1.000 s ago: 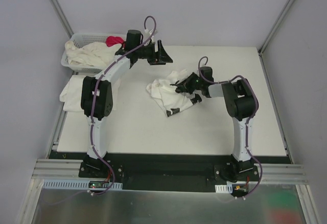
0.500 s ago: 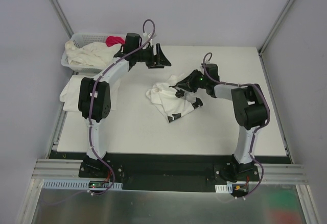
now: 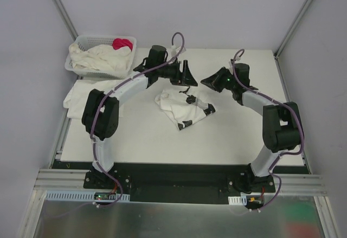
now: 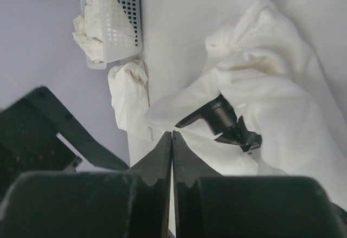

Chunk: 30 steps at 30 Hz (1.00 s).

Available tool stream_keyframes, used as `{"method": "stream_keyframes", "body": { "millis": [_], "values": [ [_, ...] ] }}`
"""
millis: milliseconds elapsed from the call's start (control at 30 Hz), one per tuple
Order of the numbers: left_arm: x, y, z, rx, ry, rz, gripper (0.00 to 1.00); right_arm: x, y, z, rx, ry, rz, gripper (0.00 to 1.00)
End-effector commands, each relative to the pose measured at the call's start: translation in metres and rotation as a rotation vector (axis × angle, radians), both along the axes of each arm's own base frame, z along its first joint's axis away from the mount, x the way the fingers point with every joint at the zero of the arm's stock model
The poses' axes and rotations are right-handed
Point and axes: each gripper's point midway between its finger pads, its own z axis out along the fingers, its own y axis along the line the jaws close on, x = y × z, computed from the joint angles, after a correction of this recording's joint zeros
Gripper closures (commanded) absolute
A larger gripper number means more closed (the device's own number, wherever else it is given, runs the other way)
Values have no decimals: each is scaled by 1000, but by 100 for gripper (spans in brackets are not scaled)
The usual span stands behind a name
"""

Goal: Fold and stack the t-shirts
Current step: Smooth out wrinkles on the folded tshirt

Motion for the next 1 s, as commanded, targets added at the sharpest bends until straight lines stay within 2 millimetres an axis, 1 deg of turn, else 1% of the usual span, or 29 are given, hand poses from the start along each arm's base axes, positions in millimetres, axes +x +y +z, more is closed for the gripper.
{"method": "stream_keyframes", "body": {
  "millis": [0,33,100,133,200,233,267,300,333,367,400,433,467,500,567,600,667,800,900,967],
  "values": [
    [-31,-15,-21,-5,45,-96,34,13,-15,-1,-16,-51,-26,98],
    [-33,-16,-26,-7,48,-105,34,15,-16,-3,-13,-49,-25,99],
    [-42,-17,-45,5,90,-116,35,18,-16,-7,-6,-40,-29,99],
    [-44,-18,-51,5,101,-120,35,19,-15,-14,-1,-28,-22,99],
    [-46,-19,-65,8,125,-119,35,22,-13,-19,19,-10,-24,99],
    [-48,-19,-71,5,141,-126,36,22,-11,-26,30,6,-19,99],
    [-47,-21,-70,-9,134,-129,36,25,-10,-25,41,-6,-21,99],
    [-45,-22,-78,-7,148,-129,36,25,-10,-27,52,6,-26,99],
    [-44,-22,-80,-8,153,-130,36,26,-10,-29,55,7,-23,99],
    [-41,-24,-79,-14,143,-139,36,27,-8,-29,57,7,-21,99],
    [-39,-25,-88,-8,158,-138,36,28,-9,-30,59,8,-22,99],
    [-32,-26,-86,-13,149,-135,36,30,-9,-29,60,5,-22,99],
    [-30,-27,-89,-16,153,-140,36,30,-8,-29,61,5,-17,99],
    [-27,-27,-101,-6,180,-133,36,32,-8,-28,61,4,-19,99],
    [-19,-24,-108,-12,199,-115,37,33,-8,-27,64,3,-18,98],
    [-16,-22,-117,-12,216,-107,37,33,-8,-27,65,3,-19,98],
    [-10,-16,-126,-28,234,-81,37,33,-8,-26,73,3,-17,98],
    [-6,-4,-149,-47,273,-48,37,32,-11,-22,89,-1,-16,98],
    [-3,2,-158,-80,296,-20,38,31,-12,-17,94,-9,-16,97],
    [-2,3,-159,-97,312,-13,38,30,-10,-12,104,-18,-6,97]
  ]
}}
